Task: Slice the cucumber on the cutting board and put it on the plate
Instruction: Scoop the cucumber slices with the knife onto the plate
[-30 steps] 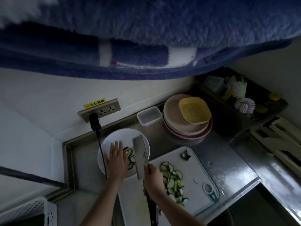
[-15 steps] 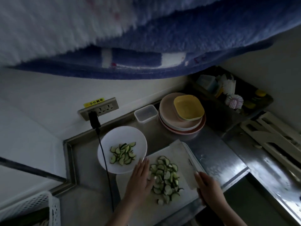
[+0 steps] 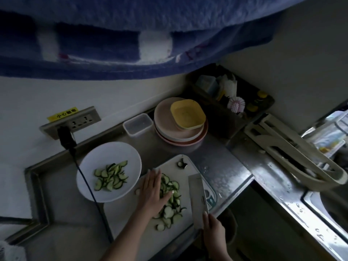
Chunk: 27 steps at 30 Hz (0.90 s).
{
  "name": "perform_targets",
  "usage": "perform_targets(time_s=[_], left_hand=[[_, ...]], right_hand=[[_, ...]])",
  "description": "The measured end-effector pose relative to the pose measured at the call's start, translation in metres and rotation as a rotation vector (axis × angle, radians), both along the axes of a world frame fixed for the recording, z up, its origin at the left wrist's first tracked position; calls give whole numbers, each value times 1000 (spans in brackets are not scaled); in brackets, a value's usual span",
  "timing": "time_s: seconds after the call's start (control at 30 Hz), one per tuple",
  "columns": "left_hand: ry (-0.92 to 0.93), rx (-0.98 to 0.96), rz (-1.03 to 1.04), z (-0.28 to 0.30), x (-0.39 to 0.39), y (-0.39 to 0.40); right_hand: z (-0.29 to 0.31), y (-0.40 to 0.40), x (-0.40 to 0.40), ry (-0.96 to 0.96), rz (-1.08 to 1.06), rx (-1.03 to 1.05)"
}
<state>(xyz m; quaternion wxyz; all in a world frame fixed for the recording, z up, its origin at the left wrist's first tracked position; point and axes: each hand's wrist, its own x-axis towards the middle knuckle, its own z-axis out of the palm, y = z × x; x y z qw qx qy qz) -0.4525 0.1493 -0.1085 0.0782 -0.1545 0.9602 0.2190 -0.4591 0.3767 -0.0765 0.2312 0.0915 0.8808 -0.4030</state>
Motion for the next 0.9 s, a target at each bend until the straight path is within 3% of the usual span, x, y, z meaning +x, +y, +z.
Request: perform_targets(time_s=[0.2, 0.47, 0.9], left_hand=[[3, -14, -28, -10, -6, 14], [245, 46, -110, -9, -18, 43], [390, 175, 48, 9, -20, 49]], right_hand=[[-7, -38, 21, 30, -71, -74], [-8, -60, 20, 81, -43, -80], [15, -68, 6, 128, 29, -155]])
